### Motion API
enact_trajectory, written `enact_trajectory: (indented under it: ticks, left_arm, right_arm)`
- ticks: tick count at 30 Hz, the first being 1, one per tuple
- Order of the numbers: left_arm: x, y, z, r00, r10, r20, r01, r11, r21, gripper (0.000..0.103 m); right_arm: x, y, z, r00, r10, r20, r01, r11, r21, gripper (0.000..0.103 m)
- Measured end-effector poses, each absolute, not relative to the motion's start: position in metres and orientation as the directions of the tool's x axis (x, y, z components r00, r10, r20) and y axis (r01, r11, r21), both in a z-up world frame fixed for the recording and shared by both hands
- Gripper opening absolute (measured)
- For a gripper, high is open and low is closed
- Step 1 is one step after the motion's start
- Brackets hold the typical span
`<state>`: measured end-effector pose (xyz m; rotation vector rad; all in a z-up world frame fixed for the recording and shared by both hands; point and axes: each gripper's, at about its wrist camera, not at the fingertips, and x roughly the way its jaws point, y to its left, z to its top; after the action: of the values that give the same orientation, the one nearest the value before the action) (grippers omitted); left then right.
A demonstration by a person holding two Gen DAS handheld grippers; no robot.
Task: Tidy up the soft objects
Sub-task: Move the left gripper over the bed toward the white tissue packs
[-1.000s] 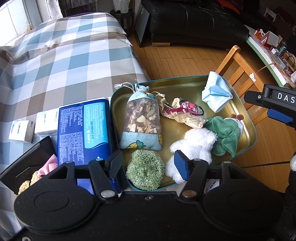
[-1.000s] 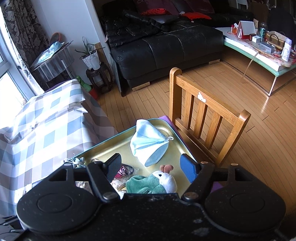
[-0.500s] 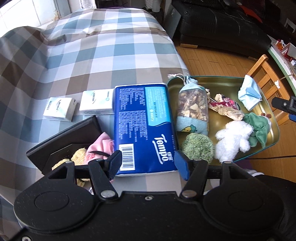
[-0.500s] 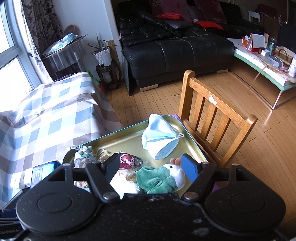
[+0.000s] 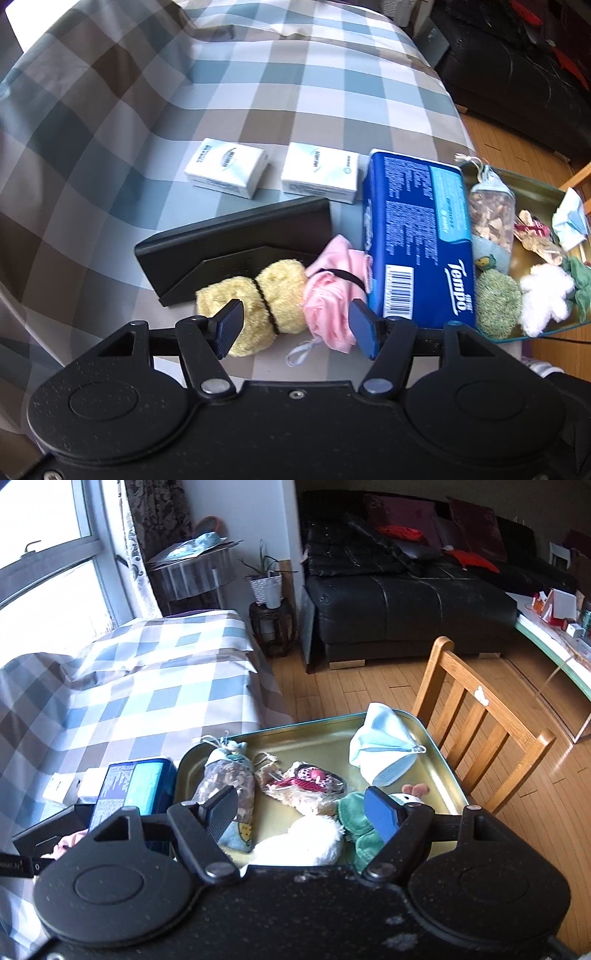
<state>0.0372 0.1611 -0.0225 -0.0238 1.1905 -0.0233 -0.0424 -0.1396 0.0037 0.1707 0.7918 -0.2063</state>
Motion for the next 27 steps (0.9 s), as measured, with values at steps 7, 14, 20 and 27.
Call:
enact_trajectory:
  ticks: [7, 14, 20, 27]
  left_arm:
    - [0.059, 0.194, -0.017, 0.405, 0.014, -0.914, -0.079, 0.997, -0.019, 0.059]
    - [0.097, 0.213, -0.019, 0.431, 0.057, -0.900, -0.128, 0.992, 0.002, 0.060]
    - [0.128, 0.218, -0.030, 0.448, 0.044, -0.893, -0.108, 0.994, -0.006, 0.065]
    - [0.151, 0.213, -0.047, 0.444, 0.007, -0.896, -0.043, 0.999, -0.013, 0.065]
  right_arm:
    - [-0.044, -0.112, -0.003, 0.686, -0.086, -0.722, 0.158, 0.987, 0.032, 0.079]
    - [-0.046, -0.091, -0.010, 0.678, -0.073, -0.731, 0.099, 0.995, -0.007, 0.079]
    - [-0.041, -0.078, -0.016, 0.664, -0.072, -0.744, 0.071, 0.997, -0.034, 0.079]
    - [-0.034, -0.073, -0.022, 0.645, -0.069, -0.761, 0.061, 0.997, -0.039, 0.079]
